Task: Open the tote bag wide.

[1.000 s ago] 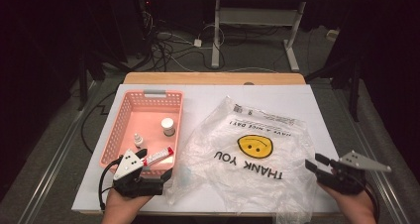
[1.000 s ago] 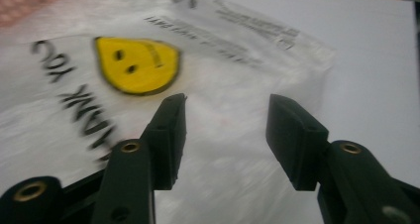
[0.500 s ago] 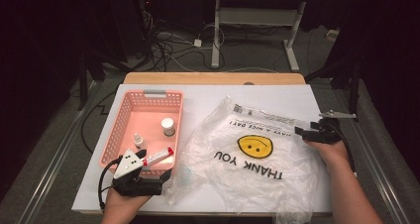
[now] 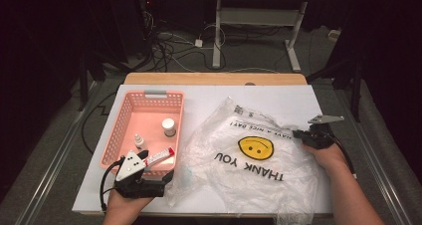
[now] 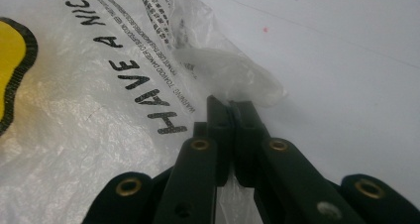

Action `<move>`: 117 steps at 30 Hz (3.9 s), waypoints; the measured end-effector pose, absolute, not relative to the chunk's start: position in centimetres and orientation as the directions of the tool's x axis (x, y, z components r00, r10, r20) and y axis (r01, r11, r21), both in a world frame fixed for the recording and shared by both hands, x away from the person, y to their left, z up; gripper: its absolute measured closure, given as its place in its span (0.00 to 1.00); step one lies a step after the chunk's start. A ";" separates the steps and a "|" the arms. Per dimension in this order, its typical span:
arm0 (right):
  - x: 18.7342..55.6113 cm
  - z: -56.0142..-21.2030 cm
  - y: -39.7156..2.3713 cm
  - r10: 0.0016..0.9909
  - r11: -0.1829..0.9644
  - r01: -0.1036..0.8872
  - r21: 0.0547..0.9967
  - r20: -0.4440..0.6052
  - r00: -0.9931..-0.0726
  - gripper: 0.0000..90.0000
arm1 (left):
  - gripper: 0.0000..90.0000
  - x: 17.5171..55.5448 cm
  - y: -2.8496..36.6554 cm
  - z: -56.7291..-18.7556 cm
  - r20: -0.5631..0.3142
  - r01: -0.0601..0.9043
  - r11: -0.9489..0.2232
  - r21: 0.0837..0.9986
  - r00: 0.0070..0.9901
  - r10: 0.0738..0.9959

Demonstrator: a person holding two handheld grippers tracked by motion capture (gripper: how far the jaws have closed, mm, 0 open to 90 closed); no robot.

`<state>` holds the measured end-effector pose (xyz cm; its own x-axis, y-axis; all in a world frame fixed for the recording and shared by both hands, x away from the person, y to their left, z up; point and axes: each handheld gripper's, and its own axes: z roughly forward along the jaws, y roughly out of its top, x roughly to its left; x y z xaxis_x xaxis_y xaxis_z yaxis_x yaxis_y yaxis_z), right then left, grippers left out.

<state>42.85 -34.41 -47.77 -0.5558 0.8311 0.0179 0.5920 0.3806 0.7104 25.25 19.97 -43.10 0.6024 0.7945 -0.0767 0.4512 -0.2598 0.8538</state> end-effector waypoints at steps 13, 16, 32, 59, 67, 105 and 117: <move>45.1 -45.7 -36.4 0.925 0.184 0.578 0.795 0.059 -0.375 1.00 | 0.00 25.8 20.2 -43.4 -0.065 0.450 -0.278 0.849 0.610 0.789; 45.6 -45.4 -37.4 0.946 0.145 0.581 0.801 0.061 -0.319 1.00 | 0.00 25.8 20.2 -43.2 -0.068 0.443 -0.274 0.854 0.617 0.784; 40.9 -45.6 -42.4 0.986 0.003 0.573 0.820 0.091 -0.136 1.00 | 0.00 26.0 21.0 -43.2 -0.115 0.435 -0.204 0.877 0.602 0.790; 32.4 -44.5 -41.8 0.946 0.133 0.477 0.869 0.031 -0.322 0.21 | 0.00 25.8 21.0 -43.3 -0.121 0.424 -0.186 0.886 0.600 0.791; 31.3 -44.3 -38.6 0.910 0.159 0.456 0.876 0.050 -0.412 0.00 | 0.00 26.0 21.3 -43.5 -0.118 0.441 -0.187 0.878 0.579 0.807; 34.0 -44.6 -23.1 0.707 0.336 0.372 0.866 0.029 -0.707 0.04 | 0.00 25.5 20.3 -43.4 -0.103 0.413 -0.211 0.886 0.619 0.779; 31.6 -46.3 -20.7 0.593 0.500 0.377 0.780 0.010 -0.805 0.13 | 0.00 25.3 19.8 -43.7 -0.110 0.422 -0.223 0.879 0.635 0.765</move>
<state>31.62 -20.70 -46.33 -0.8052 0.5929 0.0097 0.3775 0.4998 0.7795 25.28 19.79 -43.72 0.6348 0.7647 -0.1103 0.4218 -0.2234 0.8788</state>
